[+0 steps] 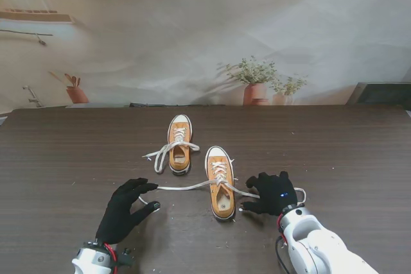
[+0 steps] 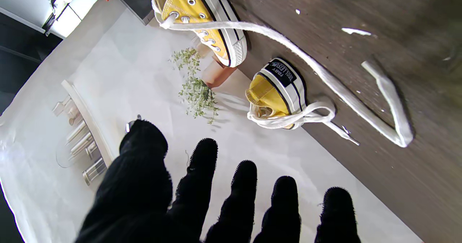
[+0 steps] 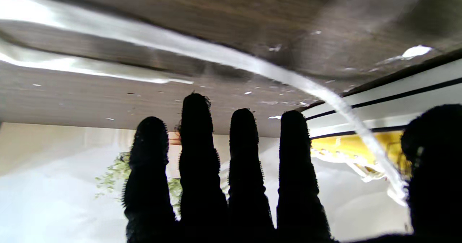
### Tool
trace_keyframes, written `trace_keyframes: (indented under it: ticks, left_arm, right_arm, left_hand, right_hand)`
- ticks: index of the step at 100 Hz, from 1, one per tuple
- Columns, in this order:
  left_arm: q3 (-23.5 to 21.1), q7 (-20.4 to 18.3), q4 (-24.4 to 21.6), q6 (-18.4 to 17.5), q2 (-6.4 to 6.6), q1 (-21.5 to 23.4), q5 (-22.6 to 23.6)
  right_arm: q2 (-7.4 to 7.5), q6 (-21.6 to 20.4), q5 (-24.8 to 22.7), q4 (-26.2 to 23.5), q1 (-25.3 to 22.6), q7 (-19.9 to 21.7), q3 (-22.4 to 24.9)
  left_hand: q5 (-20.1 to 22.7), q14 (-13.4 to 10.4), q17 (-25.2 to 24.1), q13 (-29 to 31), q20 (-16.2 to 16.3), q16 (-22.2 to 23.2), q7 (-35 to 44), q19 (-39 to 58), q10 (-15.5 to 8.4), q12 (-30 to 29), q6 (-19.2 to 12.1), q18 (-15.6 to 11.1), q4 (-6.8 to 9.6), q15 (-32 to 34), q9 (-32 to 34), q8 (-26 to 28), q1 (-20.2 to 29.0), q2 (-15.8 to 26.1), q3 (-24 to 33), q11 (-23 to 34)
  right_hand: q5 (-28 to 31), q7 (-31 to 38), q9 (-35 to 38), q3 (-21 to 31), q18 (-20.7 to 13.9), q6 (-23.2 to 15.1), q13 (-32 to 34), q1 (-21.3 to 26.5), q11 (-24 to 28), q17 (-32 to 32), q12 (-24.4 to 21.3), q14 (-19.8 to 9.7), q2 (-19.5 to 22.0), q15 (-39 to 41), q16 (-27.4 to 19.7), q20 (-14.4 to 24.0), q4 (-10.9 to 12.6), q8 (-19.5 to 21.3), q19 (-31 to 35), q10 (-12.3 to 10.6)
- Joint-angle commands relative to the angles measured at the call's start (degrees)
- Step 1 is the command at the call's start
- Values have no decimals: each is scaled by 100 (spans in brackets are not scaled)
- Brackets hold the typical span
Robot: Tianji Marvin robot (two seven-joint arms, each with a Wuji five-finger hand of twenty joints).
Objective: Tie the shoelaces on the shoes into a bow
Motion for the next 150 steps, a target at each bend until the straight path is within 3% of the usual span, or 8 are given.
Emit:
trace_keyframes:
  ticks: [1,25,45,51,66,101,128,150]
  left_arm:
    - [-10,-84,-98,-12,-1,60,71]
    - [27,-165,-60,-85,15,38,57]
    - [37,-138,-35,-158,-2,33,-7]
    - [47,-81,-23,-166,-16,24,-19]
    - [60,-44,-14,-182,-29,17,-54]
    - [60,-37,-38,-166,-59,44,-234]
    - [90,-91,-41,-230,-60,41,-311]
    - [158,-117,-24,-96,-55,-77,-329]
  right_arm:
    - [-30,-4,-24,50,98,110,-73]
    - [-91,232,304,420,553,-58,-675]
    - [-223,368,687,806,819,-563,-944]
    - [-259,383,780,874,849,-680,-977]
    - [-308,283,936,859,767,-849,-883]
    - [-645,-643,2260,455,168,-1502,-184]
    - [-820,-774,3719,83,-13,-1057,165]
    - [-805,-790,4215,-136,-148,-666,349]
  left_hand:
    - [119,-55,2,54,117,-137,40,-102,-79,-118,-83,-50,101,-72,47,76,-20,-3,-121,-40]
    - [172,-7,47,91,187,-130,82,-135,-58,-116,-91,-19,101,-52,104,92,-16,-7,-111,-25]
    - [217,18,79,118,226,-121,113,-156,-50,-109,-84,3,98,-24,151,103,-21,11,-108,-5]
    - [248,31,97,146,238,-114,130,-157,-42,-105,-81,25,98,-4,181,108,-21,34,-103,6]
    - [306,42,116,161,258,-108,158,-171,-24,-102,-84,49,89,26,217,116,-33,97,-112,20]
    - [373,79,116,153,269,-120,198,-217,-10,-104,-77,57,81,42,239,127,-9,176,-143,20]
    - [411,113,108,169,212,-118,209,-292,25,-101,-45,-70,82,68,266,127,11,195,-161,29]
    - [310,153,211,347,31,-93,116,-391,10,-83,-2,-35,85,183,412,80,39,175,-165,85]
  right_hand:
    - [-149,129,-233,-7,-62,113,-93,-21,53,-15,-85,-45,-17,81,-83,-29,-4,-131,-45,-56]
    - [124,357,32,33,12,210,146,74,153,180,-119,20,37,176,-86,-1,66,-105,67,-16]
    - [916,949,424,2233,77,-14,378,89,250,325,-161,40,-116,244,-144,-95,-117,77,175,8]
    - [1190,1584,582,2638,80,-257,433,469,240,356,-167,24,-517,261,-156,-135,-877,-645,210,2]
    - [2024,2626,955,2636,12,-773,488,1462,221,373,-182,-67,-692,281,-162,-163,-1000,-823,204,-79]
    - [1917,3127,791,2698,-28,366,359,1837,758,-71,84,15,-608,570,-158,-123,-987,272,163,160]
    - [1767,3229,3491,2528,64,335,2290,1968,-442,867,-703,289,-488,-318,-424,-1035,-939,396,-392,279]
    - [1728,3186,3877,2318,737,345,3081,1951,1654,2674,311,98,-401,2528,572,-1281,-907,352,975,62]
